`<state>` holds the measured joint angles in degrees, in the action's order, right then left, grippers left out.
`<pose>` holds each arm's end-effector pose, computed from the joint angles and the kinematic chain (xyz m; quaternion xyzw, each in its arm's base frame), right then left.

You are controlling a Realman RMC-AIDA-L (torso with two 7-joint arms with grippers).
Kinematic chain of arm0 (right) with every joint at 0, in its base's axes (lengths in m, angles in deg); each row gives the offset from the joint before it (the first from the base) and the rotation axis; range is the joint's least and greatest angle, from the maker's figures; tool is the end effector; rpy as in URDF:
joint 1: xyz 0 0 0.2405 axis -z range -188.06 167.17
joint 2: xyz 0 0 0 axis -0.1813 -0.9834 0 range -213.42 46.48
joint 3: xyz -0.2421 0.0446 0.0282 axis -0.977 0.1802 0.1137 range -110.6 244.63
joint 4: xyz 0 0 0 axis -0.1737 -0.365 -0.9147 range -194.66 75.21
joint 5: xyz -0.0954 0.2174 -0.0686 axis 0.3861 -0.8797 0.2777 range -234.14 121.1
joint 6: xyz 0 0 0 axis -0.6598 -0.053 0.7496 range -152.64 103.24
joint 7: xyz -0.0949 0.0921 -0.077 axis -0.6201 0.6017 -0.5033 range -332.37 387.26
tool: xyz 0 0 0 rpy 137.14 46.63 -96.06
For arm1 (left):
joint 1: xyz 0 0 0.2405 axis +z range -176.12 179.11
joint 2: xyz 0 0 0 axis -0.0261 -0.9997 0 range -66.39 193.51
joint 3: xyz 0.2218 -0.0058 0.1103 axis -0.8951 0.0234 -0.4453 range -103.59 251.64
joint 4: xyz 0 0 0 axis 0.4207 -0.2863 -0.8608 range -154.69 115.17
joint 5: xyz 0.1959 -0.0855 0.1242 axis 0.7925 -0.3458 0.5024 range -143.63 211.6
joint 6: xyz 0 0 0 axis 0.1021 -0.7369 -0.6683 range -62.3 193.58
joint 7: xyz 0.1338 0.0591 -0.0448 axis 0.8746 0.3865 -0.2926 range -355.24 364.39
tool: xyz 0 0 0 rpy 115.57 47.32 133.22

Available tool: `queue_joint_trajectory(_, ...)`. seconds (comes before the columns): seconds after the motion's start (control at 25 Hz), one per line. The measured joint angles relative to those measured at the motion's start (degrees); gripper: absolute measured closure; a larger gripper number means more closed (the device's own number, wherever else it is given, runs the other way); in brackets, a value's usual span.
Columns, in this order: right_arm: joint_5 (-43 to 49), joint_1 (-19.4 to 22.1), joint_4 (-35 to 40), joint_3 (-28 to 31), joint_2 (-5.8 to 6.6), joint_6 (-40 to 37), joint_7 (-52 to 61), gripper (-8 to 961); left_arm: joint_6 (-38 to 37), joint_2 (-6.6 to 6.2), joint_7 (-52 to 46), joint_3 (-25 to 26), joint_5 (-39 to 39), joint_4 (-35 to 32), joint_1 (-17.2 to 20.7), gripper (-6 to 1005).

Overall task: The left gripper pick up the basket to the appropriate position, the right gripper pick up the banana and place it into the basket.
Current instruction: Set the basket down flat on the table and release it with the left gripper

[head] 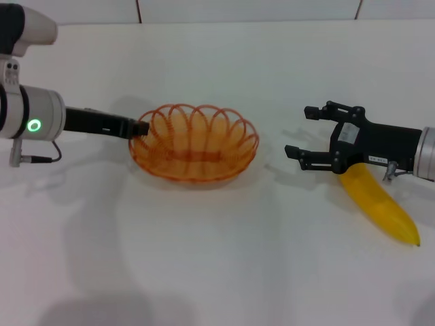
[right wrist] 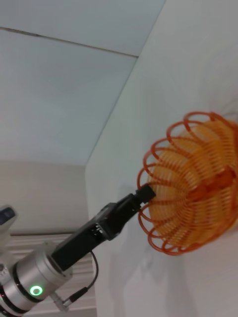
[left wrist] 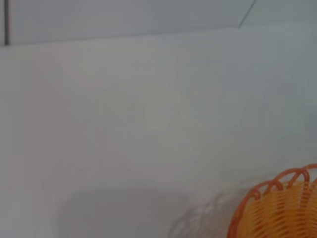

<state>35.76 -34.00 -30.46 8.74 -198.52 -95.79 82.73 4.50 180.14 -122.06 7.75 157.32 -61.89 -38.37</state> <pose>0.3259 0.3549 -0.0200 -0.9388 0.1296 0.1839 0.2610 -0.2312 0.4435 -0.0328 -0.8902 -0.4067 -0.0548 0.1979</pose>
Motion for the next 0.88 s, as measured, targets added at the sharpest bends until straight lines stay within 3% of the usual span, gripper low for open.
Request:
queue_joint_trajectory(0.48, 0.0, 0.03, 0.0, 0.0, 0.08, 0.0, 0.0, 102, -1.8, -0.37, -8.2, 0.36, 12.13, -2.31, -3.98, 935)
queue_joint_trajectory(0.88, 0.0, -0.02, 0.0, 0.0, -0.03, -0.01, 0.0, 104, -1.24, 0.04, -7.85, 0.54, 9.96, -1.89, -4.13, 934)
